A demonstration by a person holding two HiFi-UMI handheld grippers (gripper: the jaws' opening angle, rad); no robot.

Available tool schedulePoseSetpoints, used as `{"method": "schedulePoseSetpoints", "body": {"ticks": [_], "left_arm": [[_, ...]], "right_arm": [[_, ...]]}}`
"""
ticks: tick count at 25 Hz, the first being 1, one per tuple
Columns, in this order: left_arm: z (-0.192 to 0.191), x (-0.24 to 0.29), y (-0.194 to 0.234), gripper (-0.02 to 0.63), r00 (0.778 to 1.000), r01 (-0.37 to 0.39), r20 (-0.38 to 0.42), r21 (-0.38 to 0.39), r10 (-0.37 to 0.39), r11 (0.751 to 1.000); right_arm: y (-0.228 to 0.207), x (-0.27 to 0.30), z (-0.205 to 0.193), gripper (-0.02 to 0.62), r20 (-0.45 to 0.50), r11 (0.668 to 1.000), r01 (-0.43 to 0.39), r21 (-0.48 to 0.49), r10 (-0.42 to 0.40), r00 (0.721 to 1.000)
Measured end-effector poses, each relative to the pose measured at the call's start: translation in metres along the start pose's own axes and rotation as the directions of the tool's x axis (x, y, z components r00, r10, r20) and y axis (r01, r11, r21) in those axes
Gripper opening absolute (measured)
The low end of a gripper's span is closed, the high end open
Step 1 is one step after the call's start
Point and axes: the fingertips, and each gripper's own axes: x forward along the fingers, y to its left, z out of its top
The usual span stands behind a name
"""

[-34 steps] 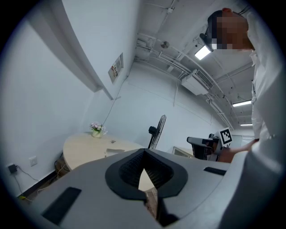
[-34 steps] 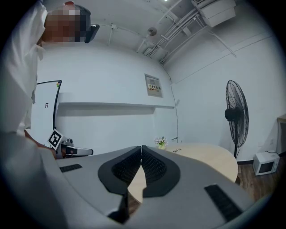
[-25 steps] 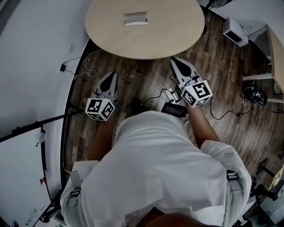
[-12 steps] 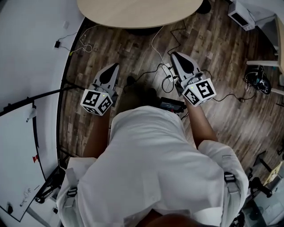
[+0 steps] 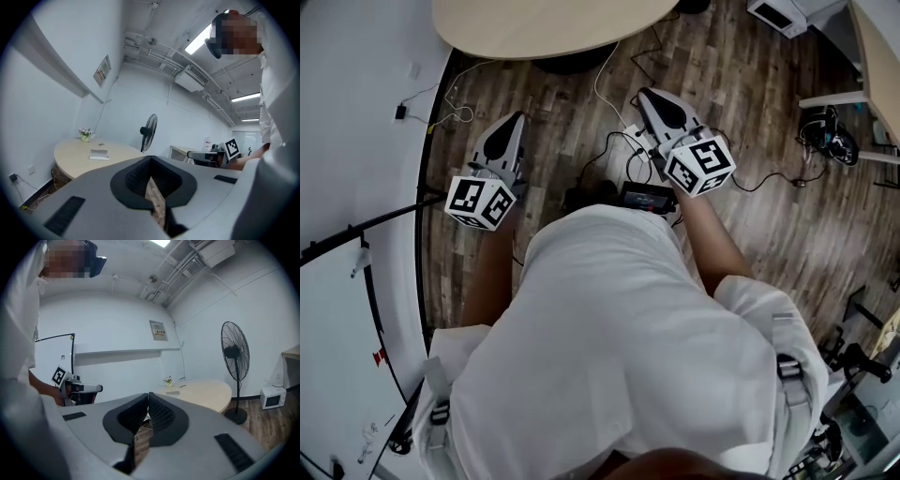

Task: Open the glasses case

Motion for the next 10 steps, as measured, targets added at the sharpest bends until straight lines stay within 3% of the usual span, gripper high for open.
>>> {"method": "schedulePoseSetpoints", "body": {"ticks": [10], "left_arm": [[0.002, -0.003, 0.004, 0.014, 1.0, 0.005, 0.011, -0.028, -0.005, 1.0]], "right_arm": [[0.005, 0.012, 0.013, 0.025, 0.021, 0.999, -0.029, -0.029, 0.03, 0.999]]}}
